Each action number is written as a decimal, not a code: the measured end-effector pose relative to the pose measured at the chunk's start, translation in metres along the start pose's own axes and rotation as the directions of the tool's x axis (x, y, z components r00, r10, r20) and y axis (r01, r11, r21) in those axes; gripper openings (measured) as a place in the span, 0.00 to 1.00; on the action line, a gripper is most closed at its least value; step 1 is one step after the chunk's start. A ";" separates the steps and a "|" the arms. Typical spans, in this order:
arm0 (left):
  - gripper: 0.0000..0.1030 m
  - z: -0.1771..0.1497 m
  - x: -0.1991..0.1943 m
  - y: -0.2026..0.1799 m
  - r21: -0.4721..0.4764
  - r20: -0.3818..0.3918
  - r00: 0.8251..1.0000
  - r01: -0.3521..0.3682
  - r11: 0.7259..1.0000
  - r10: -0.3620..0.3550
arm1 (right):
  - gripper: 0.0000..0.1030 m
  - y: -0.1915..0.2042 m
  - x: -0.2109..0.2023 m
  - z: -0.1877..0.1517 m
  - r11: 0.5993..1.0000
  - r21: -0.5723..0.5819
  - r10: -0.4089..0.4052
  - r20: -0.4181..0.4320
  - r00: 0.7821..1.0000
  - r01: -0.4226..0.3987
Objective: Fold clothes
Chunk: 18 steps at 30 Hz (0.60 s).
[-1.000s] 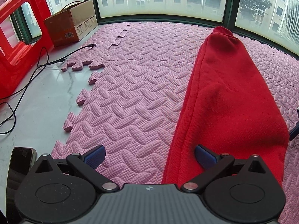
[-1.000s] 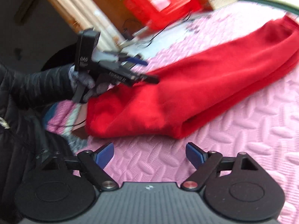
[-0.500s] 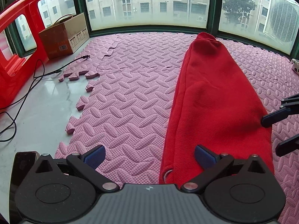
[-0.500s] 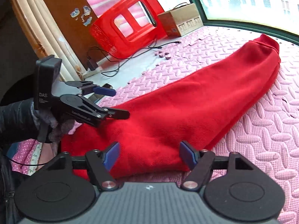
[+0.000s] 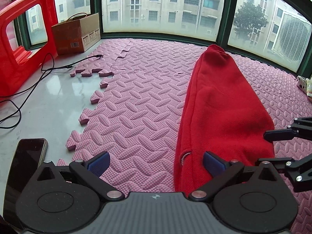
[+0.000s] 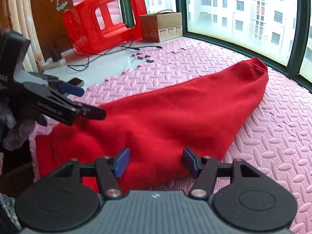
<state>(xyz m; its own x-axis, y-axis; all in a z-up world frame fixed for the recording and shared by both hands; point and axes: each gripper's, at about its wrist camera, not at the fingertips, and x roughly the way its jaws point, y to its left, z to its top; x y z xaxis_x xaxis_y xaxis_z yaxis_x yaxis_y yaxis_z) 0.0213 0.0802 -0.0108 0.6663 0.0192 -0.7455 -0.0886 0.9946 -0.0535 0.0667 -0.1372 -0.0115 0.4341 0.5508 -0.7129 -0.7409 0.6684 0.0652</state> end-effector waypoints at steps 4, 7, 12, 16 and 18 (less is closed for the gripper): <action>1.00 -0.005 -0.009 0.009 -0.033 0.018 1.000 0.017 0.999 -0.016 | 0.65 0.012 -0.007 0.000 0.999 -0.007 -0.044 0.023 0.999 0.044; 1.00 -0.009 -0.019 0.014 -0.052 0.039 0.999 0.041 0.998 -0.039 | 0.79 0.018 -0.017 0.004 1.000 -0.007 -0.022 0.060 0.998 0.022; 1.00 -0.018 -0.027 0.020 -0.077 0.036 0.998 0.054 0.996 -0.052 | 0.86 0.034 -0.012 0.019 1.000 -0.007 -0.012 0.076 0.997 0.012; 1.00 -0.027 -0.039 0.030 -0.110 0.048 0.997 0.063 0.992 -0.058 | 0.87 0.039 0.005 0.037 1.000 0.000 0.007 0.053 0.999 -0.007; 1.00 -0.033 -0.045 0.033 -0.115 0.050 0.997 0.067 0.991 -0.062 | 0.87 0.044 0.016 0.045 1.000 0.000 0.011 0.033 0.999 -0.011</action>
<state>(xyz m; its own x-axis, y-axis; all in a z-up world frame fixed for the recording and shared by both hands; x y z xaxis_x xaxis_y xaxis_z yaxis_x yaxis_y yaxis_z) -0.0359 0.1086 -0.0009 0.7065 -0.0375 -0.7067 -0.1277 0.9754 -0.1795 0.0641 -0.0761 0.0115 0.4428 0.5740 -0.6888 -0.7457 0.6623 0.0726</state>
